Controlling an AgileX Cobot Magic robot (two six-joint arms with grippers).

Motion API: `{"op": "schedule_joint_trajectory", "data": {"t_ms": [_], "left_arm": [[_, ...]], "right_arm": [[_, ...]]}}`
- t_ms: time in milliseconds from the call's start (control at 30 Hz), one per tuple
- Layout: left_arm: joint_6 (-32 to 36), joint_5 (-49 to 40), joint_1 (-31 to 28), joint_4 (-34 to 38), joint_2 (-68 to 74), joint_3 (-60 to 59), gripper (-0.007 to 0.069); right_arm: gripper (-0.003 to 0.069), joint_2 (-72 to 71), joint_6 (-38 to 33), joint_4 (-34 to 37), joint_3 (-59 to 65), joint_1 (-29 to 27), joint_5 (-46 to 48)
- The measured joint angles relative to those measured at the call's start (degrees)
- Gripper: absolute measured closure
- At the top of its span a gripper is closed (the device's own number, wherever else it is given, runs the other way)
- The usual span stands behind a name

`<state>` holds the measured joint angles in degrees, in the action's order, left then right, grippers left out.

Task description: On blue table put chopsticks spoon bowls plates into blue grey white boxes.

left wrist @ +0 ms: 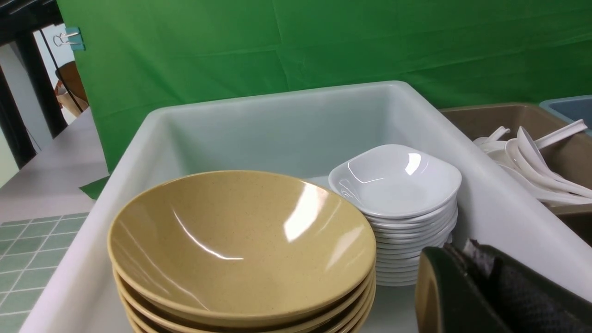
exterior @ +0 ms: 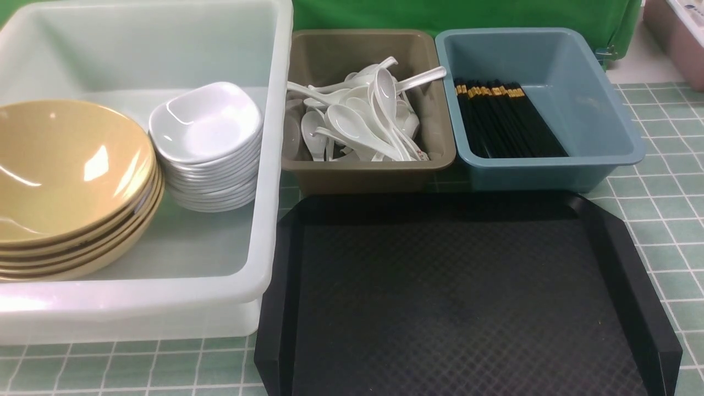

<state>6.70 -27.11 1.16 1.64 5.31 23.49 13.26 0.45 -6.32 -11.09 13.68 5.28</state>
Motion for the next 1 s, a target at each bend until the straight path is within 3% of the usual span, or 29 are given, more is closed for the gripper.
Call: {"op": "schedule_joint_trajectory", "data": {"t_ms": [133, 300, 600, 1000], "left_arm": [[0.0, 0.0, 0.0, 0.0, 0.0, 0.0, 0.0623], [0.0, 0.0, 0.0, 0.0, 0.0, 0.0, 0.0623], [0.0, 0.0, 0.0, 0.0, 0.0, 0.0, 0.0623], [0.0, 0.0, 0.0, 0.0, 0.0, 0.0, 0.0623]], "right_arm": [[0.0623, -6.1, 0.7, -2.0, 6.2, -9.7, 1.1], [0.0623, -13.2, 2.9, -2.1, 12.0, -15.1, 5.3], [0.0623, -13.9, 5.8, -2.2, 12.7, -15.4, 12.0], [0.0623, -13.9, 5.8, -2.2, 12.7, -15.4, 12.2]]}}
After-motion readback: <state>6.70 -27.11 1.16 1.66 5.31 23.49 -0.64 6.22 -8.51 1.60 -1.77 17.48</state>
